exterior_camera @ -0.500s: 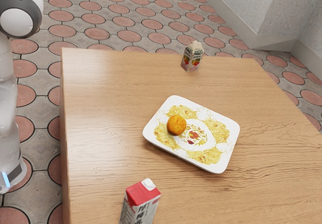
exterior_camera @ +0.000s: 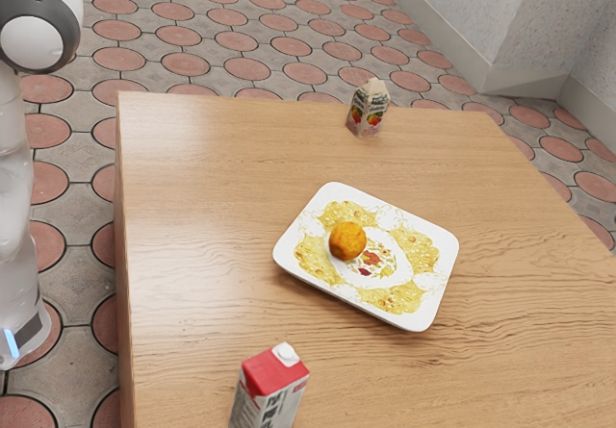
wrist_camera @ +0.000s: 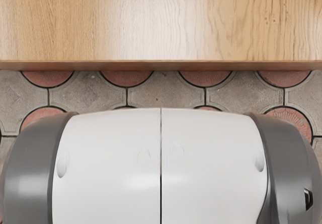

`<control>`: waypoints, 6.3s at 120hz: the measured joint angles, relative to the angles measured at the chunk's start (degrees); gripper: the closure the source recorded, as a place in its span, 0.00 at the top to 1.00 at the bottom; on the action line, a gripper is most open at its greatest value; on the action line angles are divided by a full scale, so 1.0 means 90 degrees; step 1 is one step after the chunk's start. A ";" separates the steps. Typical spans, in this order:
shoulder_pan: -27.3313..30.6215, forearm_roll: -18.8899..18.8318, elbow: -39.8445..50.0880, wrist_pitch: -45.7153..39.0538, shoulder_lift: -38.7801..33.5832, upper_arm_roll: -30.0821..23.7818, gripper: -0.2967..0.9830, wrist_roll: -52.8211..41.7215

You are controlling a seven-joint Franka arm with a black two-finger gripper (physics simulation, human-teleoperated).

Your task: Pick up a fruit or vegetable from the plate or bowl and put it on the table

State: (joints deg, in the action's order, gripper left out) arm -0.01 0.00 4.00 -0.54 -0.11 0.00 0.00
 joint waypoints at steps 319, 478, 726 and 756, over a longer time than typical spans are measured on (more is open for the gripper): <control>-0.0001 0.0000 0.8750 -0.8688 0.0016 0.0000 0.77 0.0000; -0.0419 -0.1179 0.6825 -0.9629 0.1842 -0.0020 0.77 -0.1072; -0.0401 0.0364 1.2019 -0.9160 -0.2678 -0.0675 0.77 0.5518; -0.0409 0.0254 1.0972 -0.9560 -0.1216 -0.0781 0.77 0.6731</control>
State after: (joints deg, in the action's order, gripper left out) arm -3.69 2.29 102.74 -86.58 -11.05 -7.03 60.58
